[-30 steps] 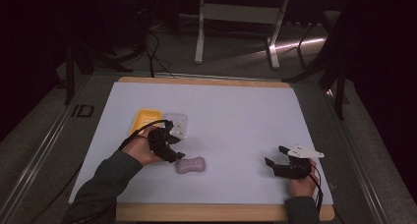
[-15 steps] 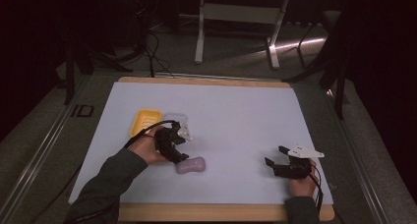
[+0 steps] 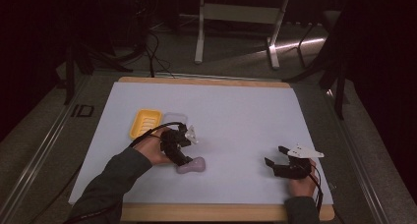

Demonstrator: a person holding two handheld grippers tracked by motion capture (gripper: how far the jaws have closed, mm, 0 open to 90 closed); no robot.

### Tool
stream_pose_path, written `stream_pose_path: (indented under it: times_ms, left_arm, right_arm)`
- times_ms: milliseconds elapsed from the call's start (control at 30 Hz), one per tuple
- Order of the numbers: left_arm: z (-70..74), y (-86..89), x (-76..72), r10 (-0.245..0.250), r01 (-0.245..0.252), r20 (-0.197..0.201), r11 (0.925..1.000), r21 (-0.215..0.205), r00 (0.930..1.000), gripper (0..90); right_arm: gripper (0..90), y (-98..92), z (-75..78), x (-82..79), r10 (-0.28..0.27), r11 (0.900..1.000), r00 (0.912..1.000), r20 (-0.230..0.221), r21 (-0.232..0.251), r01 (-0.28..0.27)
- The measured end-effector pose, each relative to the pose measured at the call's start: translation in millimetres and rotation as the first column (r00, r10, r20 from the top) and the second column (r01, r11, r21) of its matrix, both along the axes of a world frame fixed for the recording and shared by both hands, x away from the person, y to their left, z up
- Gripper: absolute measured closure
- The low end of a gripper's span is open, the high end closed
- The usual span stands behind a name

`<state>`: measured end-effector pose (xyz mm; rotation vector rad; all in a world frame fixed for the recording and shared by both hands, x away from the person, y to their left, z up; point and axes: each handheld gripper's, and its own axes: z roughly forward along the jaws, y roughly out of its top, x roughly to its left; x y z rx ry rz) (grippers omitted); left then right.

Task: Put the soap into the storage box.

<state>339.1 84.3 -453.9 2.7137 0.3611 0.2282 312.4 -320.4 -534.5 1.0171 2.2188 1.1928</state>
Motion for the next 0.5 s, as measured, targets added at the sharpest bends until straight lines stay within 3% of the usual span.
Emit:
stream_pose_path:
  times_ms: [500]
  left_arm:
    - [-10.1,-16.3,-1.6,-0.021,0.023,-0.03,0.9981,0.057,0.9993,35.9]
  right_arm:
    - [22.5,0.5,-0.1,-0.3,0.003,1.0,1.0,0.003,-0.004,-0.003]
